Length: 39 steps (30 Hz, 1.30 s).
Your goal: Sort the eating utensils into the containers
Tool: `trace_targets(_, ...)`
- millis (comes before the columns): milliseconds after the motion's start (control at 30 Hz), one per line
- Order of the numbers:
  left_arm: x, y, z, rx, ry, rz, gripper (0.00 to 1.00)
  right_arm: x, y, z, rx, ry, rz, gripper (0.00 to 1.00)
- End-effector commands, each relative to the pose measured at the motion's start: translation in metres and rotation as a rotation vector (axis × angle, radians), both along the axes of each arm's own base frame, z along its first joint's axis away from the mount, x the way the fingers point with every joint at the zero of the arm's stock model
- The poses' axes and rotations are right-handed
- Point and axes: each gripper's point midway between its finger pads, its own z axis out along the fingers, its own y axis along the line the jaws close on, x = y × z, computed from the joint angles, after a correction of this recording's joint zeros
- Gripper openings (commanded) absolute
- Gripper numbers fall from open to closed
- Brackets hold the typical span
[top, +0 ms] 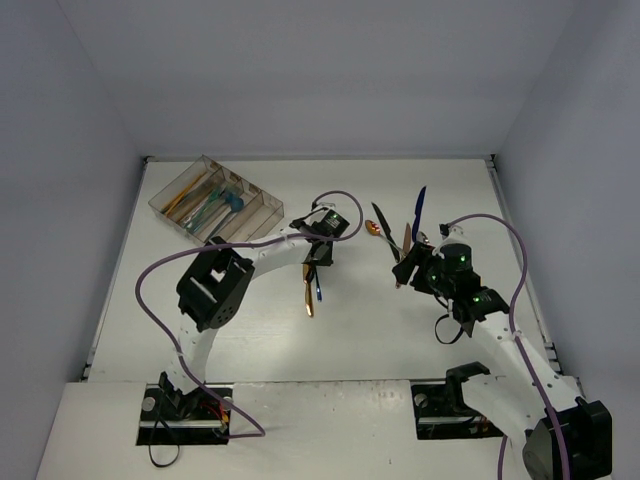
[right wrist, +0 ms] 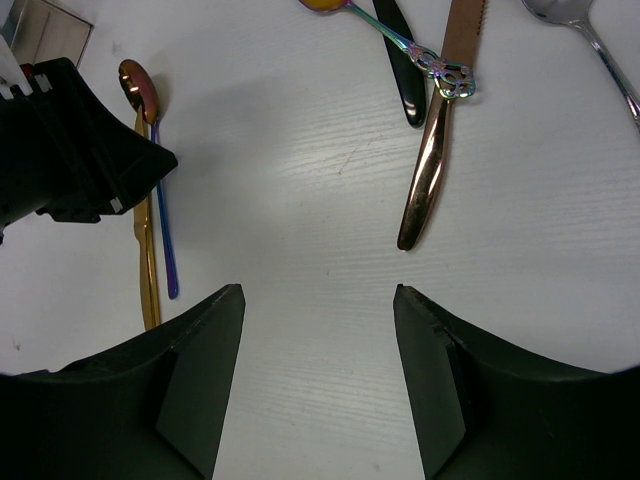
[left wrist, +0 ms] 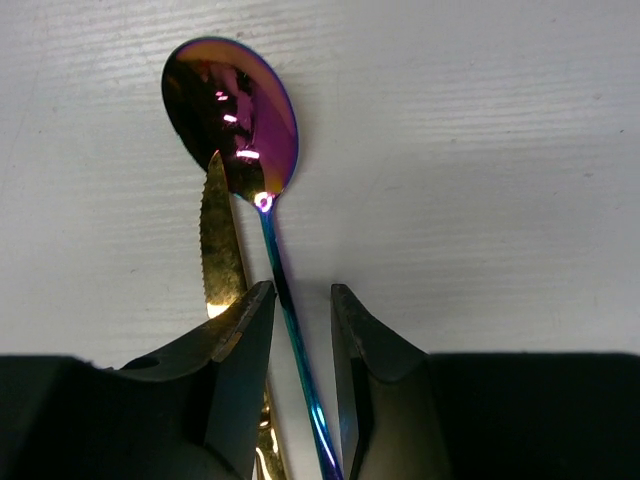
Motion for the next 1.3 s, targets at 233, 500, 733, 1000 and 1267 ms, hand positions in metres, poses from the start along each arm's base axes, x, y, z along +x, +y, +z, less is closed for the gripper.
trace_targets(233, 0.017, -0.002, -0.014, 0.035, 0.031, -0.008, 0.09, 0.008, -0.003, 0.01, 0.009, -0.049, -0.025, 0.59)
trace_targets(500, 0.011, -0.03, -0.011, 0.002, 0.027, -0.118, 0.0, 0.008, -0.004, 0.009, 0.005, -0.047, -0.029, 0.59)
trace_targets(733, 0.021, -0.036, 0.073, -0.043, -0.164, -0.235, 0.0, 0.008, -0.007, 0.013, -0.001, -0.065, -0.046, 0.59)
trace_targets(1000, 0.036, 0.006, 0.181, 0.043, -0.385, -0.332, 0.0, 0.011, -0.008, 0.013, -0.005, -0.06, -0.049, 0.59)
trace_targets(1267, 0.083, 0.102, 0.195, 0.235, -0.424, -0.445, 0.0, 0.012, -0.007, 0.013, -0.009, -0.057, -0.045, 0.59)
